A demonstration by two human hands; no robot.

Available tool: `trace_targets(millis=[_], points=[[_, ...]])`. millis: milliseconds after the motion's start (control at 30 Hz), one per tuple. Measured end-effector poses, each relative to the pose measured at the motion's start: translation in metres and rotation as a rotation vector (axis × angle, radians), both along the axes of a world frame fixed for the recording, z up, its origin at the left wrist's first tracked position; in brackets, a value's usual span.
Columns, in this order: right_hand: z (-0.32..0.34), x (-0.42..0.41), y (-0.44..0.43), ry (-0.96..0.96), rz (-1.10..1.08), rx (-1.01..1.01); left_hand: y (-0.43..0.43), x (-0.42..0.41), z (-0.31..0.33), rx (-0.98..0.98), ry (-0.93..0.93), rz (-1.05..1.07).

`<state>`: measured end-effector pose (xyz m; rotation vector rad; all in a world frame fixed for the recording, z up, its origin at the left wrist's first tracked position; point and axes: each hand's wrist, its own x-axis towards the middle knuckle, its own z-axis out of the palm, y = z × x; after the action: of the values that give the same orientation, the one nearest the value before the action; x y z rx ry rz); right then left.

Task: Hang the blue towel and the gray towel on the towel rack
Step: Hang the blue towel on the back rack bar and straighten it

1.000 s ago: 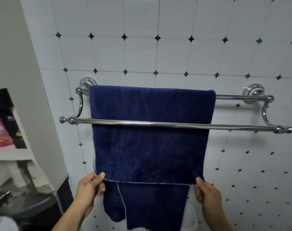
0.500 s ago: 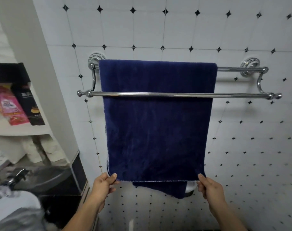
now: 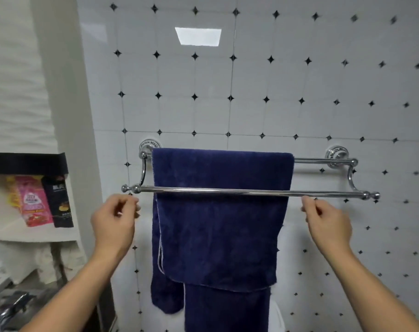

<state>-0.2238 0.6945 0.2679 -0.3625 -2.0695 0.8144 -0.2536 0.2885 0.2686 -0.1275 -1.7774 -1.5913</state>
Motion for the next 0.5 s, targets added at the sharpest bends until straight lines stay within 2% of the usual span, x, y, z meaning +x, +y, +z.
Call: trace_targets(millis=[100,200,267,367,433,500], points=[[0.061,-0.023,-0.005,0.101,-0.026,0.047,0.011,-0.019,0.07,0.093,0.058,0.013],[0.099,-0.049,-0.004,-0.021,-0.036,0.041,0.024,-0.048,0.107,-0.029,-0.133,0.025],[0.112,-0.062,-0.004,-0.127,0.022,-0.057,0.035,-0.064,0.114,-0.075,-0.277,-0.064],[0.118,-0.075,0.0,-0.183,0.085,-0.219,0.044,-0.078,0.113,0.124,-0.438,-0.188],[0.115,-0.083,0.006,-0.188,0.139,-0.301,0.044,-0.082,0.111,0.294,-0.435,-0.206],[0.111,-0.089,0.011,-0.166,0.244,-0.35,0.043,-0.084,0.107,0.378,-0.408,-0.181]])
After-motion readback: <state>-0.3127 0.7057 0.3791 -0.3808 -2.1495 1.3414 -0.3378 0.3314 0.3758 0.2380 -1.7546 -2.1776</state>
